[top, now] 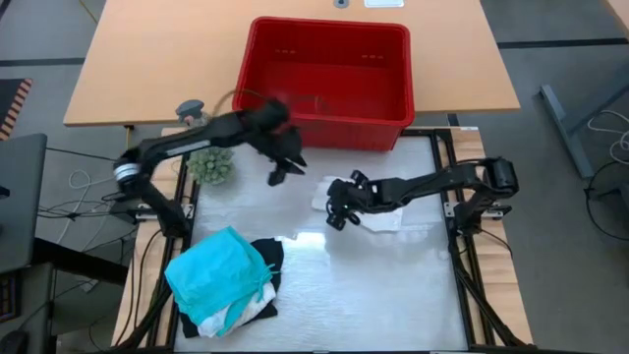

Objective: Fold Laundry from Bin
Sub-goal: Fold the white shorts

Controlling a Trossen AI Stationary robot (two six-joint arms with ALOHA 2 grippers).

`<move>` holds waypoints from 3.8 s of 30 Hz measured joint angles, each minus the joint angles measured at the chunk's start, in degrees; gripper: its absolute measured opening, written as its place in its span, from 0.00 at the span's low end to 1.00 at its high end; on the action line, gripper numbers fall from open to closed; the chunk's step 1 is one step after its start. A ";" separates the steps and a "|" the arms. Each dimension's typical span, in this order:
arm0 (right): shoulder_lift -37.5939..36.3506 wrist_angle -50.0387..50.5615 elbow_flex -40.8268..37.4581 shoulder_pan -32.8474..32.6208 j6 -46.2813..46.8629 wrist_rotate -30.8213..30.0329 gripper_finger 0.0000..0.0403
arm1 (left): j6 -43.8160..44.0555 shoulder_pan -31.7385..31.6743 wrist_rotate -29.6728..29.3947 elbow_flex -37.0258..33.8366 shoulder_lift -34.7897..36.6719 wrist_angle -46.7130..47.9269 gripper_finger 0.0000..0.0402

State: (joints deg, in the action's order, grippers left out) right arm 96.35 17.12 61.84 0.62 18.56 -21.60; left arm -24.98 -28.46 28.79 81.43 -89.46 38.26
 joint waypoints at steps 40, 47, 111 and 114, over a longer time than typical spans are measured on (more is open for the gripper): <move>31.63 27.94 36.90 1.40 6.94 1.41 0.09 | 0.62 -1.14 -7.00 -3.84 15.24 16.35 0.28; 31.54 26.60 44.26 0.12 6.92 1.55 0.09 | 2.30 -1.14 -7.18 -8.45 15.35 16.63 0.28; 29.16 28.42 42.05 -35.41 37.87 -9.69 0.09 | -5.35 30.77 -5.41 -30.45 -19.61 -68.76 0.00; 29.16 26.76 42.07 -35.98 36.18 -9.46 0.08 | -5.55 31.72 -5.54 -29.19 -20.83 -68.37 0.00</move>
State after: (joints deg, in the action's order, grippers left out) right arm 125.51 43.88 103.91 -35.37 54.74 -31.06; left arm -30.53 3.26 23.25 52.24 -110.29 -30.11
